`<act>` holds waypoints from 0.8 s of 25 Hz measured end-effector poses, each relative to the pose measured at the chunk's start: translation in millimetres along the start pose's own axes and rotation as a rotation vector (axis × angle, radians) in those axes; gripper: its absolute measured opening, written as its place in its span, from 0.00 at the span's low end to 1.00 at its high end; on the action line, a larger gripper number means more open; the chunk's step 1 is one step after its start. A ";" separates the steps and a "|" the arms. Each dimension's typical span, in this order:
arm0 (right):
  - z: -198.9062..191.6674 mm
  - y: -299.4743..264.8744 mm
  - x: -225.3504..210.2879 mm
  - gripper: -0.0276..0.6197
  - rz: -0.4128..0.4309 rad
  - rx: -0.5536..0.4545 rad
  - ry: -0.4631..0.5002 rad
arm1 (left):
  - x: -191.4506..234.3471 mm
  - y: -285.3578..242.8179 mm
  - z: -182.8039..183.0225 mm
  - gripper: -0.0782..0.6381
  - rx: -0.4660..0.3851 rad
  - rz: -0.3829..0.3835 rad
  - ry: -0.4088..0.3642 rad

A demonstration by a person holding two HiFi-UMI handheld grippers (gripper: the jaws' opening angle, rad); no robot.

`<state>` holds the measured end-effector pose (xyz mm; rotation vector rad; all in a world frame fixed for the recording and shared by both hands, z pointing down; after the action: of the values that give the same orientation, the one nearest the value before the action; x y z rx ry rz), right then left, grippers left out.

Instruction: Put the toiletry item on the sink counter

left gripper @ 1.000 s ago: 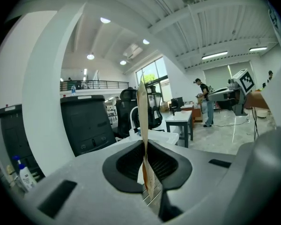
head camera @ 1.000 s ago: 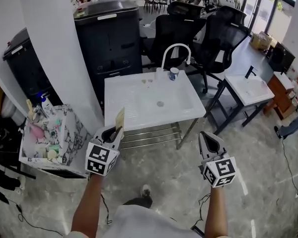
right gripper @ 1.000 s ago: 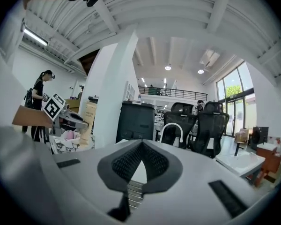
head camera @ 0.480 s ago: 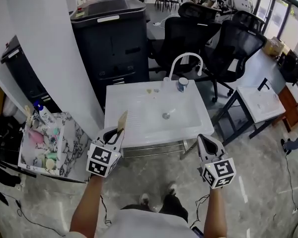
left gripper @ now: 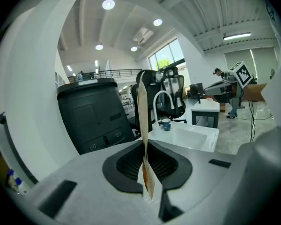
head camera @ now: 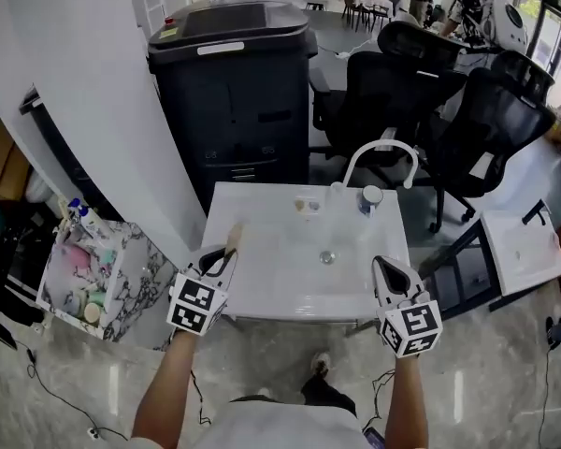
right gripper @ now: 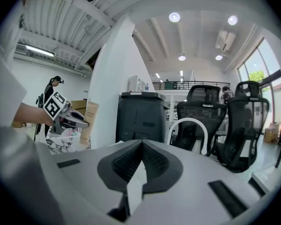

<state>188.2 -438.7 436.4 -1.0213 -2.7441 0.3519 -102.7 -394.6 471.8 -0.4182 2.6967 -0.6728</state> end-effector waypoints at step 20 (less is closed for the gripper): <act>-31.6 -175.2 -92.3 0.04 0.191 0.126 -0.025 | 91.2 -197.4 -2.5 0.15 0.411 0.137 -0.384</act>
<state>157.2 -623.5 507.8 -1.2553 -2.6127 0.5618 -146.5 -592.9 549.5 -0.2251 2.1366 -0.9668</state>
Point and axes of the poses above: the fingertips, and each gripper's own axes: y backward along the fingers, x to its left, z out of its top, the point moved 1 cm from there along y, backward along the fingers, and after that the axes turned 6 degrees about x, right-handed, at the moved point
